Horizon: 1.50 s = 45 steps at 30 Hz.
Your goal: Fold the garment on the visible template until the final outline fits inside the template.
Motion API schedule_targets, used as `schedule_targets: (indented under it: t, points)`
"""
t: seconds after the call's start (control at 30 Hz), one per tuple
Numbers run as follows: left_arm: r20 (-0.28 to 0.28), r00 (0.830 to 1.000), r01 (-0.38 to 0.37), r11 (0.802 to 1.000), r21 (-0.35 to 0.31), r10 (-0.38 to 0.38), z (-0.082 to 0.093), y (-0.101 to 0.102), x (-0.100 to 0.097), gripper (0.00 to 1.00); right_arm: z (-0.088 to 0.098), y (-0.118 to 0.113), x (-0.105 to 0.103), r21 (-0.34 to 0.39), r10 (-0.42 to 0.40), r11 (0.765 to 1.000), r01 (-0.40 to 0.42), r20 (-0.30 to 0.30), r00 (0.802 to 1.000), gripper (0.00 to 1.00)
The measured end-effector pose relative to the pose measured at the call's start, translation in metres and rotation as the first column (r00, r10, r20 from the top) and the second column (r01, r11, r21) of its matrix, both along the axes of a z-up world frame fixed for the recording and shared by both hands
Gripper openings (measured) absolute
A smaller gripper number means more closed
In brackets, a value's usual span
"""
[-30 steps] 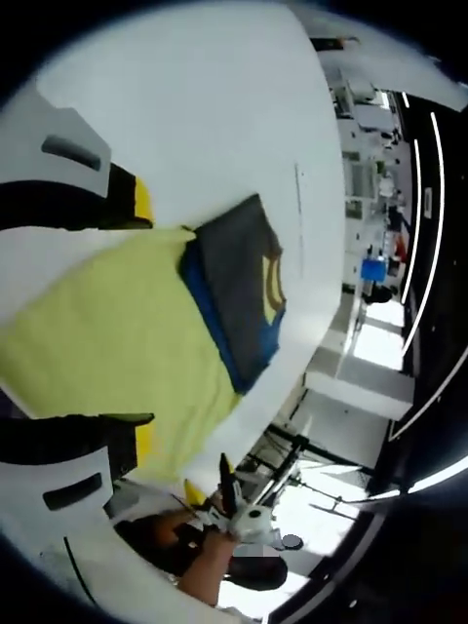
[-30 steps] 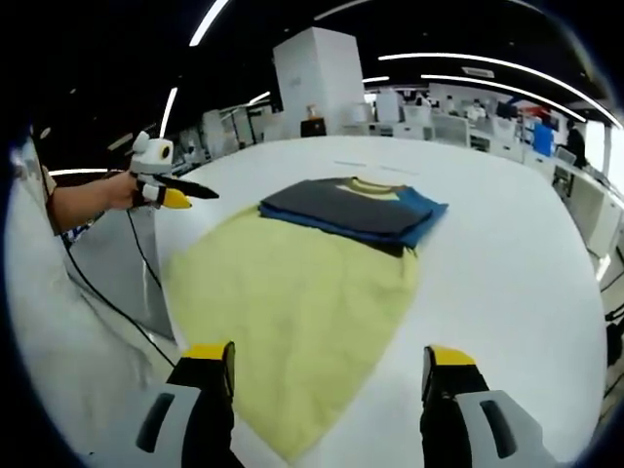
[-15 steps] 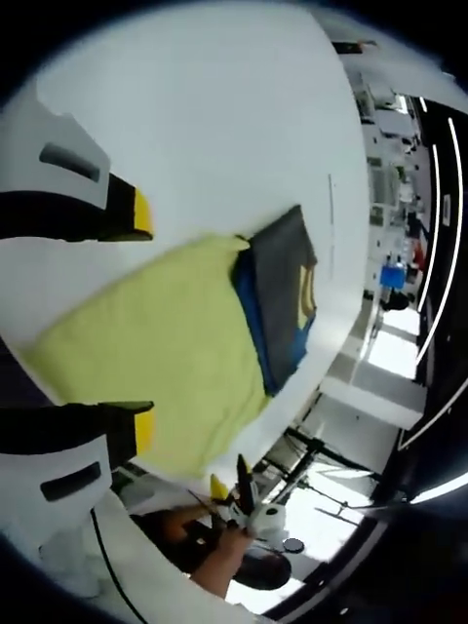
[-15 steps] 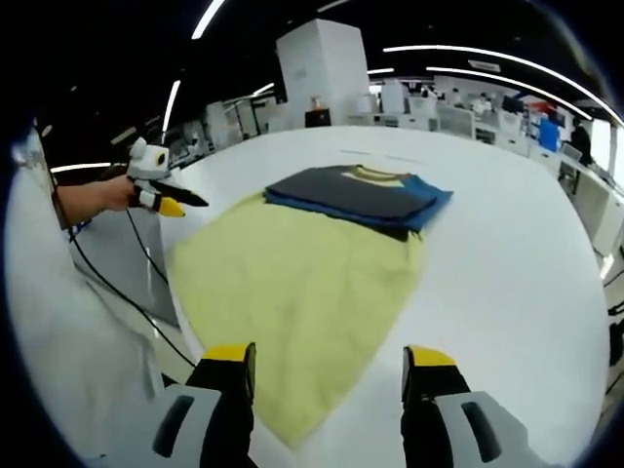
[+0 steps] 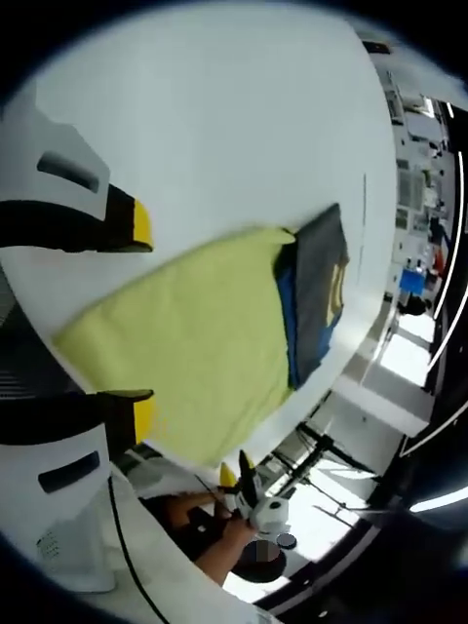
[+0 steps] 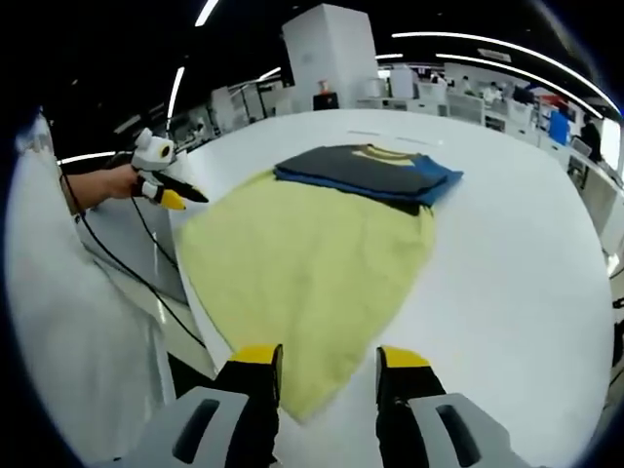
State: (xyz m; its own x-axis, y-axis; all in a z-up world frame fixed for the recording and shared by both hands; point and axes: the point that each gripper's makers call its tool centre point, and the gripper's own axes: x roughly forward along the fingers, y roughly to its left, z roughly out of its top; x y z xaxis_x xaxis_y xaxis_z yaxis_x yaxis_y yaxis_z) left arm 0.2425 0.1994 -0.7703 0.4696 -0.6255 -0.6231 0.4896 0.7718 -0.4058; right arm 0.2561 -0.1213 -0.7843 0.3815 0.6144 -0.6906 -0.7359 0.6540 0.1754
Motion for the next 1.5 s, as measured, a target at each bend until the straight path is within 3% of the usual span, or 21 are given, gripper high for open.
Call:
schedule_targets:
  t: [0.17, 0.47, 0.9, 1.07, 1.23, 1.5]
  points:
    - [-0.027, 0.999, 0.025, 1.000, 0.008, -0.025, -0.005, -0.001, -0.010, 0.48, -0.005, -0.001, -0.005, -0.015, 0.009, 1.000, -0.009, -0.015, 1.000, 0.28]
    - [-0.062, 0.995, 0.078, 0.997, 0.019, -0.077, -0.008, -0.006, -0.025, 0.38, -0.007, -0.003, -0.010, -0.033, 0.012, 0.999, -0.012, -0.018, 1.000, 0.27]
    - [-0.094, 0.989, 0.121, 0.990, 0.069, -0.115, -0.011, -0.002, -0.039, 0.16, -0.011, -0.002, -0.015, -0.047, 0.025, 0.999, -0.026, -0.030, 0.999, 0.21]
    - [-0.108, 0.987, 0.130, 0.989, 0.074, -0.122, -0.014, -0.001, -0.042, 0.07, -0.012, -0.001, -0.017, -0.044, 0.033, 0.998, -0.035, -0.042, 0.999, 0.14]
    - [-0.110, 0.986, 0.134, 0.988, 0.079, -0.125, -0.015, -0.001, -0.042, 0.05, -0.014, -0.002, -0.020, -0.047, 0.043, 0.998, -0.046, -0.057, 0.997, 0.01]
    - [-0.118, 0.983, 0.150, 0.985, 0.084, -0.139, -0.017, -0.001, -0.043, 0.01, -0.015, -0.002, -0.023, -0.044, 0.042, 0.998, -0.045, -0.079, 0.996, 0.00]
